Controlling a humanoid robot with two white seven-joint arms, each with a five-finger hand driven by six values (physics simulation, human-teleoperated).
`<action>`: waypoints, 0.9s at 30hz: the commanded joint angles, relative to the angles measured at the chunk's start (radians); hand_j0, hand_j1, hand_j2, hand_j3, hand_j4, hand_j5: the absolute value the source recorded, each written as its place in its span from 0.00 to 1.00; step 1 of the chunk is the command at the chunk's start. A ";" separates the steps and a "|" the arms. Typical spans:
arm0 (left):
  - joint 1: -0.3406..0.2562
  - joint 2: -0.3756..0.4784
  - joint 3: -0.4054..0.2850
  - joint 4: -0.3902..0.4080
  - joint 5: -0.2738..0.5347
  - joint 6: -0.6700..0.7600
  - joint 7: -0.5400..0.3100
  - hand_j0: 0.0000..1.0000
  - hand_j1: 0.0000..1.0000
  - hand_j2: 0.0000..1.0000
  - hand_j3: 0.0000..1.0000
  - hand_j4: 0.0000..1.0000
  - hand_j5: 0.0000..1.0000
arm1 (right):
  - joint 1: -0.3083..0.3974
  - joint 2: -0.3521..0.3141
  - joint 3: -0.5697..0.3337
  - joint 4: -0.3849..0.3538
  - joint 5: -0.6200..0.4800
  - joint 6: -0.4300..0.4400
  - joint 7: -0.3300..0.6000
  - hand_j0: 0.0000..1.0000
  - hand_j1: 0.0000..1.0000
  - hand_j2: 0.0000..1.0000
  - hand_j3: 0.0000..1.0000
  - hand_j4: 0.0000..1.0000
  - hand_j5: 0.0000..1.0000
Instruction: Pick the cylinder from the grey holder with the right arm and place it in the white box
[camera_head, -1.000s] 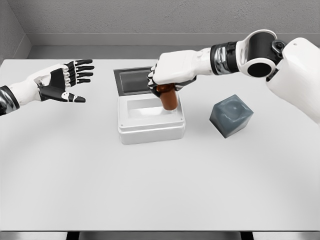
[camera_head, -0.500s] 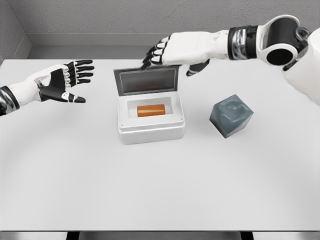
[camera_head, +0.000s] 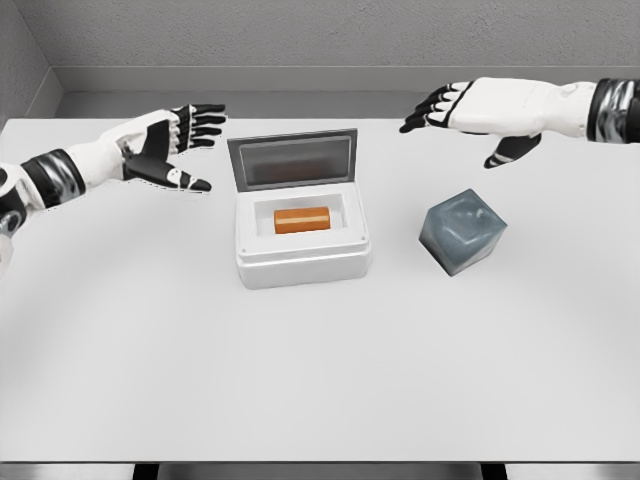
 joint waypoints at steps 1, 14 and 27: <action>0.000 -0.037 0.001 0.064 -0.020 -0.017 0.000 1.00 1.00 1.00 1.00 1.00 1.00 | 0.000 -0.006 -0.001 0.000 -0.006 0.003 -0.001 1.00 1.00 1.00 1.00 1.00 1.00; 0.003 -0.063 -0.001 0.036 -0.081 -0.155 0.000 1.00 1.00 1.00 1.00 1.00 1.00 | 0.008 -0.029 -0.001 -0.002 -0.006 0.003 -0.001 1.00 1.00 1.00 1.00 1.00 1.00; 0.028 -0.062 -0.001 -0.004 -0.054 -0.155 0.000 1.00 1.00 1.00 1.00 1.00 1.00 | 0.008 -0.029 0.001 -0.008 -0.006 0.003 -0.001 1.00 1.00 1.00 1.00 1.00 1.00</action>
